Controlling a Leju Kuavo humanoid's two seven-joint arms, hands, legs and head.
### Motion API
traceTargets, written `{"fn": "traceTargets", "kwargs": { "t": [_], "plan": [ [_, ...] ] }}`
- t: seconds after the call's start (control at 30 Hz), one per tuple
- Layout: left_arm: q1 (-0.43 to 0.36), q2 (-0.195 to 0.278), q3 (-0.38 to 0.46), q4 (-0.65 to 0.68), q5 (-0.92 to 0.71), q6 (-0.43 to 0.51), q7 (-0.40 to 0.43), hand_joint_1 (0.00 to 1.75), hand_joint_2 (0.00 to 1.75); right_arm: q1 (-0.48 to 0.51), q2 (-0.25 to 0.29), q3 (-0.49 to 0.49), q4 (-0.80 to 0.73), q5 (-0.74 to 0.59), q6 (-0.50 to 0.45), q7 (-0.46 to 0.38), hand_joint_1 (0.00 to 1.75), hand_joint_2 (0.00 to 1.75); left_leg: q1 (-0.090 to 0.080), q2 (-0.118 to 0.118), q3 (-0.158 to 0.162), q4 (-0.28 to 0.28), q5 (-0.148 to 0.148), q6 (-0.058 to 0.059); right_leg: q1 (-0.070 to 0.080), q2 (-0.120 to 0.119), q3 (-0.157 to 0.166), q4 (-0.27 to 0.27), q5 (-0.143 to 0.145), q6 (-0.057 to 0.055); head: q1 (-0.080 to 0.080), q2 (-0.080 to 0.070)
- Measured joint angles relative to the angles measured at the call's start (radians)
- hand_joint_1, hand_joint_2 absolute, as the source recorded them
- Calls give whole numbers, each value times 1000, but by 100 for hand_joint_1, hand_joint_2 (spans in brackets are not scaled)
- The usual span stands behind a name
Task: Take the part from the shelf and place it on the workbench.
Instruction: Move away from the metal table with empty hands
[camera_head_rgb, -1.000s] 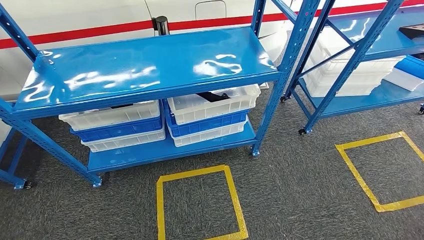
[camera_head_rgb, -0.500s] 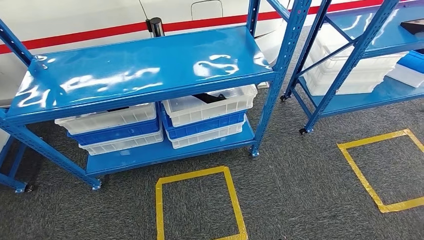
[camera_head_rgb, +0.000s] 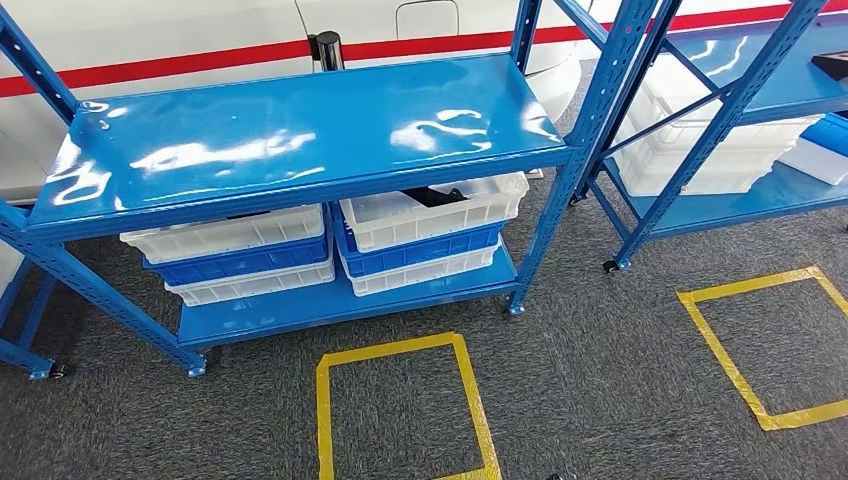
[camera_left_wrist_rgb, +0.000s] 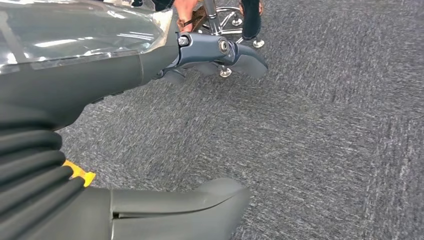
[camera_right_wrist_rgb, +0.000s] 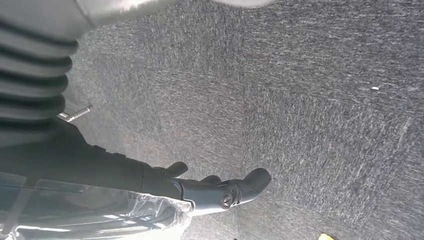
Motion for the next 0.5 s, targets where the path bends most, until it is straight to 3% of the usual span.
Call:
{"fn": "traceTargets", "kwargs": {
  "t": [0.27, 0.5],
  "plan": [
    [1, 11, -9, 19, 20, -2, -15, 0, 175, 3, -2, -15, 0, -22, 4, -33, 0, 175, 0, 0, 1, 0, -1, 2, -3, 0, 0, -1, 0, 0, 0, 0],
    [24, 34, -134, 19, 127, -50, 16, 0, 175, 21, -13, 43, -5, -145, 70, -38, 0, 175, 3, 0, 2, 0, -1, 2, -1, 0, 1, -1, 0, 0, 0, 0]
  ]
}}
